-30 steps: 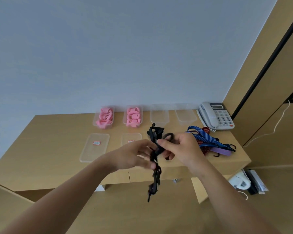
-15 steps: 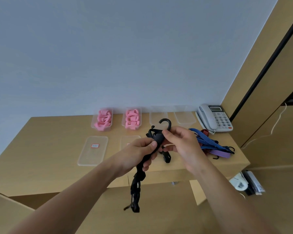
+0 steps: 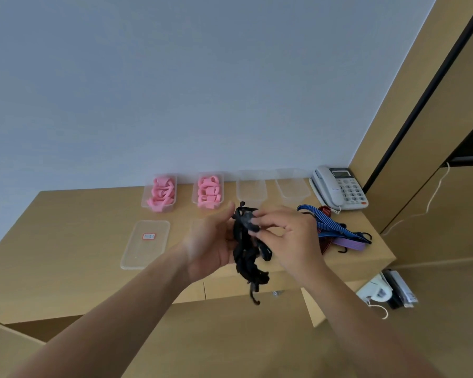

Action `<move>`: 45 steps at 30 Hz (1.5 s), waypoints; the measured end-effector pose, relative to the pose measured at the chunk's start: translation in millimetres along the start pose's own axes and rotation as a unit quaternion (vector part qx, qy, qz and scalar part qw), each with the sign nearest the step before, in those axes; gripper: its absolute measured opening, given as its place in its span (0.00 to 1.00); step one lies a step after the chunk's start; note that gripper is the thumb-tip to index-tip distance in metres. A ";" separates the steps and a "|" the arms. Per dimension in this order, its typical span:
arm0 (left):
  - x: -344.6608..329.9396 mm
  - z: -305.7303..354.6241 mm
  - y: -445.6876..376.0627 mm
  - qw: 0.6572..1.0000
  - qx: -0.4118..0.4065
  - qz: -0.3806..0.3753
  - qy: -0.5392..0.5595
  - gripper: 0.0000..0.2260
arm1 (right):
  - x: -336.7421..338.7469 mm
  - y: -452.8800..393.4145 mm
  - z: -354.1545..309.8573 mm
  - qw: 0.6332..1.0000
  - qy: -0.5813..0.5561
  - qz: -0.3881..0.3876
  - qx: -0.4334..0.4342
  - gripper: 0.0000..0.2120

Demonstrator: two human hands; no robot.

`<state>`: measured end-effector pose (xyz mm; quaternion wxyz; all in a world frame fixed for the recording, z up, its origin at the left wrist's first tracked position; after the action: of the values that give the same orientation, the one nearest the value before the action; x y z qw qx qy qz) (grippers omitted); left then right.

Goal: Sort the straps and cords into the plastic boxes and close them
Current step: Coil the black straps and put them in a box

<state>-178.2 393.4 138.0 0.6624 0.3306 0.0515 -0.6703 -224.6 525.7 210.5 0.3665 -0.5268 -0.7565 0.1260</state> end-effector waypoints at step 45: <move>-26.1 -24.5 30.4 0.992 0.005 -0.029 -0.124 0.13 | 16.1 28.0 13.3 0.942 -0.257 0.021 -0.215 0.10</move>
<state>-143.5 424.6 143.6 0.6422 0.2461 -0.0247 -0.7255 -216.9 554.2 191.8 0.0346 -0.5586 -0.8227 0.0996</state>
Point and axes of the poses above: each hand's wrist, its own y-axis away from the middle knuckle, its own x-axis out of the back of the hand, z = x × y, the point moved 7 cm from there along -y, towards the middle knuckle
